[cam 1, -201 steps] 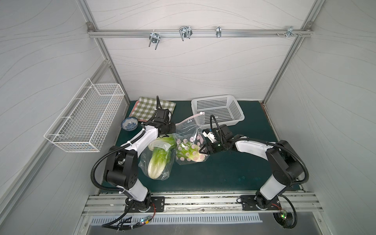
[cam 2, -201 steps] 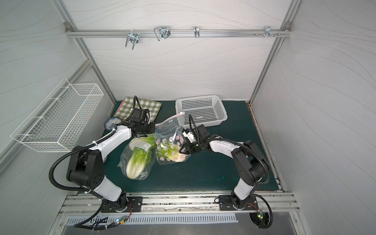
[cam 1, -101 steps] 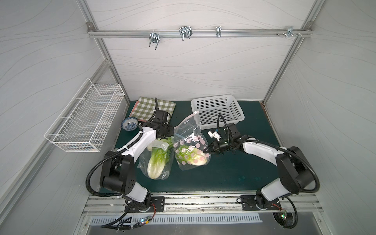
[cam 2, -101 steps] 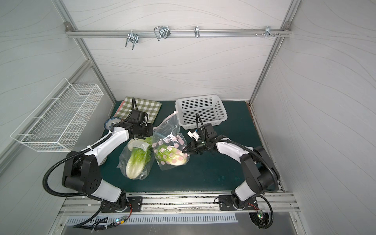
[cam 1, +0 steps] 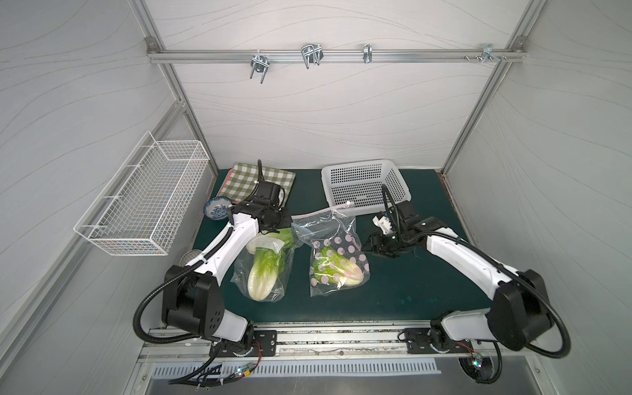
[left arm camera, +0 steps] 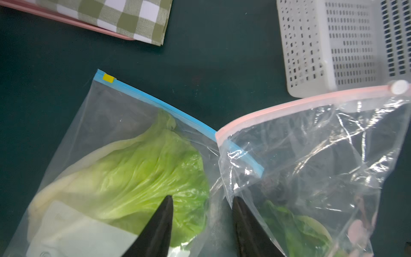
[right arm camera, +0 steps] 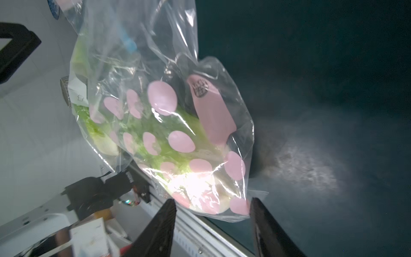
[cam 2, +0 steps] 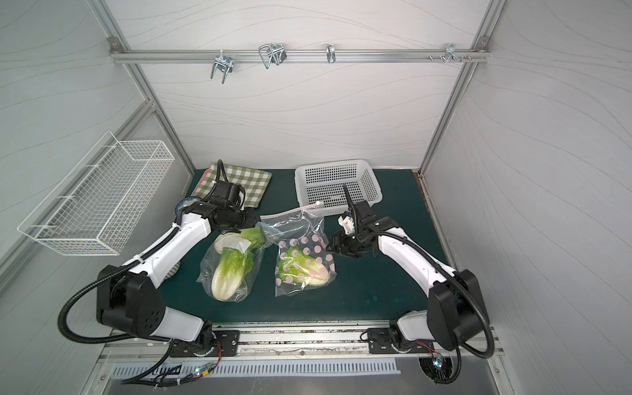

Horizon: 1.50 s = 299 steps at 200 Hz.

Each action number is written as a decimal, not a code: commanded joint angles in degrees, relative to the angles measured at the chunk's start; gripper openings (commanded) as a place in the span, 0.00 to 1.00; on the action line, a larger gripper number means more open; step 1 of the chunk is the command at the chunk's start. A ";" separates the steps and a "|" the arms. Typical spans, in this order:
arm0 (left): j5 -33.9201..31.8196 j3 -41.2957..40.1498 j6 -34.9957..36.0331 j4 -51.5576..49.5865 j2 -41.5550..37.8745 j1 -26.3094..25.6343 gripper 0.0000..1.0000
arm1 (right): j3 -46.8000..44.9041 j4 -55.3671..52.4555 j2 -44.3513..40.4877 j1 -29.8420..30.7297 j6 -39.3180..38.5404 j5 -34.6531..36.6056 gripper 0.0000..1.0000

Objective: Put the chinese cabbages into a zipper bag and zip it
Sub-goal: Place the zipper food storage bag at the center of the board, then reset both arms

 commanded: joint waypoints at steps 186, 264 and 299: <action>-41.89 -52.02 15.40 89.04 -6.35 4.86 0.78 | -35.61 76.89 -1.15 -18.76 -26.67 38.32 0.74; -20.73 -45.06 12.30 86.03 5.96 15.67 1.00 | -36.08 92.12 14.60 -19.77 -29.00 33.88 0.81; -21.12 -45.28 12.60 86.60 5.80 15.24 1.00 | -34.64 88.20 14.10 -21.04 -26.71 34.49 0.99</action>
